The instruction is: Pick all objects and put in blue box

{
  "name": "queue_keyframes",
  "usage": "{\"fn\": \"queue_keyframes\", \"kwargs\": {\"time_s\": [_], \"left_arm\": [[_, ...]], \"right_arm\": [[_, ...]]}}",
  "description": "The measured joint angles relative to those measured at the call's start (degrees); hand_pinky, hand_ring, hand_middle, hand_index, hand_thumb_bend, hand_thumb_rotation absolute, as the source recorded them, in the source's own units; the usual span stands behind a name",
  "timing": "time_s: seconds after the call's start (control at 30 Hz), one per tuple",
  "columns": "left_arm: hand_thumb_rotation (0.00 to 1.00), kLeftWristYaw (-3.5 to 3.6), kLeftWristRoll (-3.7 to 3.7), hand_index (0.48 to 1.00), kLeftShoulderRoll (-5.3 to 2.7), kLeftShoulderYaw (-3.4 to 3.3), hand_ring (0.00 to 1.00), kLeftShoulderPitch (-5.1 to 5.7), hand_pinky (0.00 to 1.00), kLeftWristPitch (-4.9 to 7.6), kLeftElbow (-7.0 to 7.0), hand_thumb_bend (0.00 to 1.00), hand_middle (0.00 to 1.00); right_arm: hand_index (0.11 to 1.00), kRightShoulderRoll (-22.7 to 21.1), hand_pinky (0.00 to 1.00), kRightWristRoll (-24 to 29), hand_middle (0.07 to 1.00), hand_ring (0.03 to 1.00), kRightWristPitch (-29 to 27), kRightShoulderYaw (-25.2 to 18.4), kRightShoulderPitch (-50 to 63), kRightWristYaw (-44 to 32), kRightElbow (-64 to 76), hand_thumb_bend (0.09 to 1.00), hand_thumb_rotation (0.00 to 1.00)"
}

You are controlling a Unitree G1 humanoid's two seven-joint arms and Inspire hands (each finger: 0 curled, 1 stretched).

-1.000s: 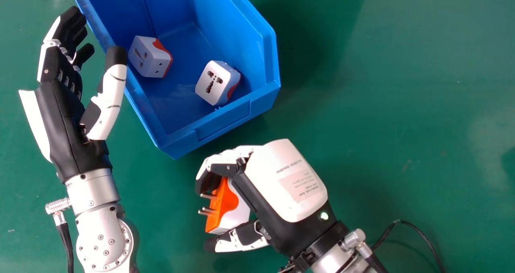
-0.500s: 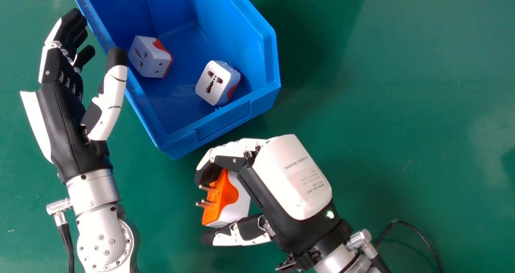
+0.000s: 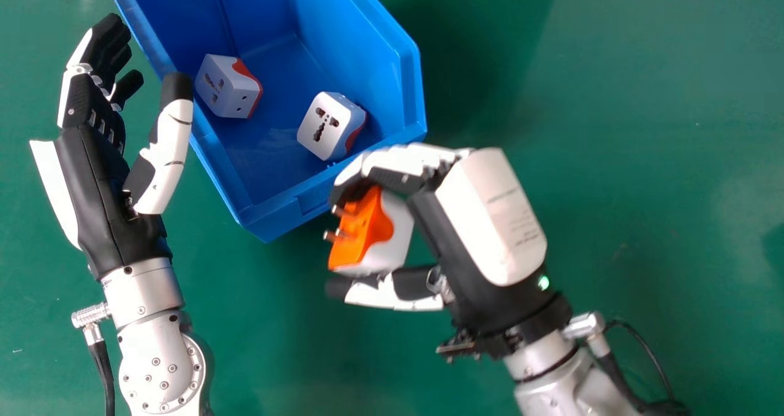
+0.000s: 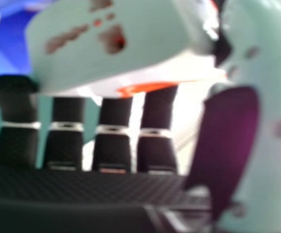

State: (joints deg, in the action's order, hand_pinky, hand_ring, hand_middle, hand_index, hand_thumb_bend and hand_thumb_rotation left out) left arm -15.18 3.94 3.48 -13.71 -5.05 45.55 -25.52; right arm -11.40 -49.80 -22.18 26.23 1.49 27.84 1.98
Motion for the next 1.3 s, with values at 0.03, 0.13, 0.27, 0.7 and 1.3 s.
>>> {"fn": "queue_keyframes", "kwargs": {"time_s": [0.03,0.13,0.27,0.7,1.3], "left_arm": [[0.44,-0.01,0.0,0.799,-0.06,-0.01,0.85,0.01,0.81,0.0,0.0,0.62,0.84],[0.44,0.01,-0.02,0.799,-0.13,-0.01,0.85,0.01,0.82,0.01,0.0,0.62,0.84],[0.44,0.01,-0.05,0.799,-0.12,-0.04,0.85,0.01,0.82,0.0,0.0,0.62,0.84],[0.44,-0.16,0.36,0.797,-0.08,-0.14,0.85,-0.4,0.81,0.1,-0.56,0.62,0.84],[0.43,-0.59,0.53,0.798,0.25,-0.22,0.84,-1.76,0.8,0.55,-2.31,0.61,0.83]], "right_arm": [[0.497,0.0,0.34,-0.1,0.509,0.443,0.0,-0.5,-0.7,0.0,0.4,0.501,0.0],[0.493,0.3,0.34,-0.2,0.51,0.446,0.2,-1.6,-2.3,0.0,0.9,0.5,0.0],[0.491,0.9,0.34,-0.3,0.517,0.452,0.3,-2.3,-3.4,0.1,1.0,0.499,0.0],[0.492,2.3,0.33,-1.0,0.531,0.458,0.1,-2.2,-11.0,0.1,0.3,0.496,0.0],[0.487,7.0,0.34,-3.7,0.511,0.453,-0.6,2.2,-33.3,3.0,-24.7,0.498,0.0]]}}
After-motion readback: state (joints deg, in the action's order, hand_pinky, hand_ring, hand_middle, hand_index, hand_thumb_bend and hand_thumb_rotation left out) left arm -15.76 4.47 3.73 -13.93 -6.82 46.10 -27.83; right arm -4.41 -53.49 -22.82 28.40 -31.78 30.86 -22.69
